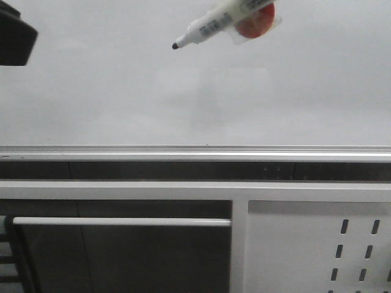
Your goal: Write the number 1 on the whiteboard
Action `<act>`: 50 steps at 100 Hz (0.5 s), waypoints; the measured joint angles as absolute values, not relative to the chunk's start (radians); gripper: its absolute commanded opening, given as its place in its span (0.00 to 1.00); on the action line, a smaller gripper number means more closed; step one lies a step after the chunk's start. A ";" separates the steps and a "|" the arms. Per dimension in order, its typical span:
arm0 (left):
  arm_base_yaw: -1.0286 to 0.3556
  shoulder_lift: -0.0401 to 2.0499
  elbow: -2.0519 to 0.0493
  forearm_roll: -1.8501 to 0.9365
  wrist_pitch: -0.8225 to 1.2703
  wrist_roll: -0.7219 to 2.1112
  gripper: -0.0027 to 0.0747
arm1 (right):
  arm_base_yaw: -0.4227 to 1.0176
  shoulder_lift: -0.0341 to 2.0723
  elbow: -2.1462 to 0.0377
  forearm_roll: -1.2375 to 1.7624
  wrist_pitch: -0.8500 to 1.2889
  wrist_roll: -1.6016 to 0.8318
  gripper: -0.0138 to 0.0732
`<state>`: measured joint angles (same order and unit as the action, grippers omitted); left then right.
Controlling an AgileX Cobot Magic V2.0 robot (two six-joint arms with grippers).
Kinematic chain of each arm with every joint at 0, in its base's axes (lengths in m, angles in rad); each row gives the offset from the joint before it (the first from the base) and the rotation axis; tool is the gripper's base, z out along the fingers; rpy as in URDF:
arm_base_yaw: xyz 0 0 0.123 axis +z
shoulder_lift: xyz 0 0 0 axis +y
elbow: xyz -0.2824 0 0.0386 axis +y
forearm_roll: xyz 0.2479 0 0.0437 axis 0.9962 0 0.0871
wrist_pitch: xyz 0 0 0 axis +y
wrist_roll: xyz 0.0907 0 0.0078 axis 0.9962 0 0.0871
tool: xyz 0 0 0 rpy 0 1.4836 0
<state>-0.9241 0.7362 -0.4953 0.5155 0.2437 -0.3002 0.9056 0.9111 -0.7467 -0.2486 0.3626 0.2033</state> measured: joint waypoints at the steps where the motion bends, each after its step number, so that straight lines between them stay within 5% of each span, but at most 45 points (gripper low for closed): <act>1: -0.924 0.732 -0.489 0.516 0.241 -0.304 0.07 | 0.906 0.906 -0.744 -0.251 0.355 0.206 0.10; 50: -0.924 0.568 -0.322 0.512 0.146 -0.522 0.01 | 0.891 0.788 -0.584 -0.279 0.267 0.259 0.10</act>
<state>-0.9241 0.5682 -0.3220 0.5117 0.1459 -0.5218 0.8911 0.7881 -0.5839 -0.2786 0.2666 0.2587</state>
